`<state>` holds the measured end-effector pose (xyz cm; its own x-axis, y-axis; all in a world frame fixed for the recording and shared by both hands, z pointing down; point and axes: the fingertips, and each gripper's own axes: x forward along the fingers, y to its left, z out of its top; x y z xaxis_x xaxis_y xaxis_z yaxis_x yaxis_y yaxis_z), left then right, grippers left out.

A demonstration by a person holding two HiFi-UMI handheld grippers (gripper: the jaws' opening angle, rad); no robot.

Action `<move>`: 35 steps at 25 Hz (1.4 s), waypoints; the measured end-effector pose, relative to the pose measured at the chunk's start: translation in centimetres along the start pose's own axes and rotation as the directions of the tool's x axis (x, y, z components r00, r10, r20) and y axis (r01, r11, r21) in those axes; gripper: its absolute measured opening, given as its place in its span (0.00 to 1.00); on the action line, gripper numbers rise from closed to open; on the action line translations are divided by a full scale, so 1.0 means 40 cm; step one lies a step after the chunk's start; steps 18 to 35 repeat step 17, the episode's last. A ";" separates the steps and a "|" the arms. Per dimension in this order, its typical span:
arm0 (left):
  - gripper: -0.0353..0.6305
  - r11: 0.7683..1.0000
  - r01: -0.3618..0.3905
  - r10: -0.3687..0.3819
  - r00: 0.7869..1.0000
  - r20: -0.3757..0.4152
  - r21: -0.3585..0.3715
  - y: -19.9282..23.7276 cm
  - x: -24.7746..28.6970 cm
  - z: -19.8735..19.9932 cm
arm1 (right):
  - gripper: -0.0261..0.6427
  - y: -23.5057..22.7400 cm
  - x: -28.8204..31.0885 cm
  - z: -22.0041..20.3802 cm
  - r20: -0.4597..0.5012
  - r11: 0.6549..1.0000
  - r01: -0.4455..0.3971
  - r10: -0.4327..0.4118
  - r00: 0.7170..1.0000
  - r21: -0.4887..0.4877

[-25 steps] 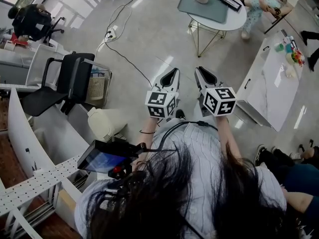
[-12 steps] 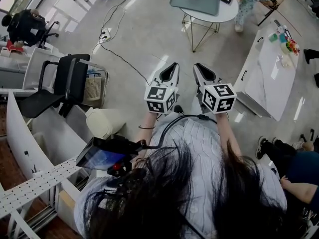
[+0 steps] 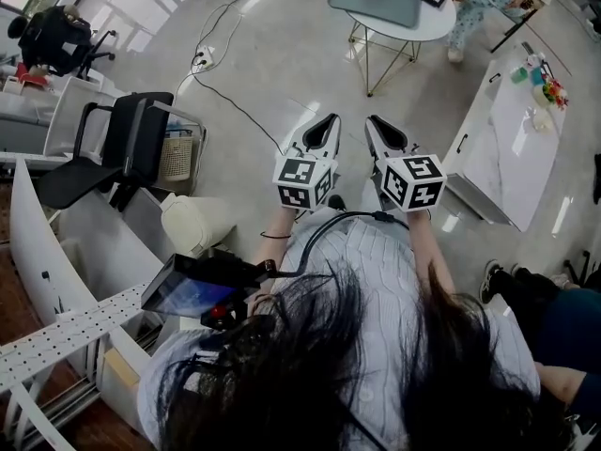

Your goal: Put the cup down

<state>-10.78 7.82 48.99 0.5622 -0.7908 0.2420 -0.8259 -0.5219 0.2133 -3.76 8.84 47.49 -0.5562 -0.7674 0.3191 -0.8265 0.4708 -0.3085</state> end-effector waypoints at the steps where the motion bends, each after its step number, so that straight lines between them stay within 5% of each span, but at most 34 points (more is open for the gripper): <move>1: 0.08 1.000 -0.002 0.002 1.000 0.000 0.000 0.001 -0.002 -0.001 | 0.12 0.001 0.000 -0.002 -0.001 1.000 -0.001 0.001 1.000 0.000; 35: 0.08 1.000 -0.003 0.003 1.000 -0.001 -0.003 0.000 0.004 -0.002 | 0.12 -0.008 0.001 0.000 -0.002 1.000 -0.003 0.003 1.000 0.008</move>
